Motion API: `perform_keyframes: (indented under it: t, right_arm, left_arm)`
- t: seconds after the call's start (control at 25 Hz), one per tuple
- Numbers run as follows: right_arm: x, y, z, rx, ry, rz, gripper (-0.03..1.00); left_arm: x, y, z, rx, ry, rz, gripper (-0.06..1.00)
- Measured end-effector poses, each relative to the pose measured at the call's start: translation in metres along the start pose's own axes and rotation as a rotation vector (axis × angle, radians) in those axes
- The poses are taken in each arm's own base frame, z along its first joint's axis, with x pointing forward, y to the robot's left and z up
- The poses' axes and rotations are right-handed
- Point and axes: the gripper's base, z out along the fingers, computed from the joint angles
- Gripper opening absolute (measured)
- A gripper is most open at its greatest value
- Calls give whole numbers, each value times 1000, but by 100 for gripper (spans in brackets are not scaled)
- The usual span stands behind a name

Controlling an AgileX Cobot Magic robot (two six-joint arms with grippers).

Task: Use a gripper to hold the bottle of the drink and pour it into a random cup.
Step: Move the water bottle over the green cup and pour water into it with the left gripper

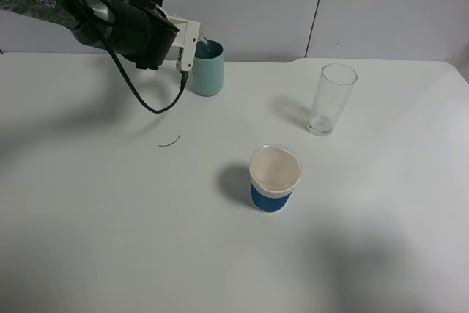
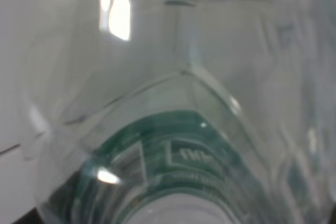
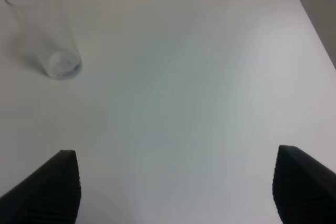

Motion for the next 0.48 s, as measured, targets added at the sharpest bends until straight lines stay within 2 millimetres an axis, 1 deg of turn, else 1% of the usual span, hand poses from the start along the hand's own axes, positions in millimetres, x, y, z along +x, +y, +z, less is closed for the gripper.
perform_keyframes:
  t: [0.48]
  right_arm:
    - [0, 0, 0, 0, 0, 0, 75]
  left_arm:
    - [0, 0, 0, 0, 0, 11, 55]
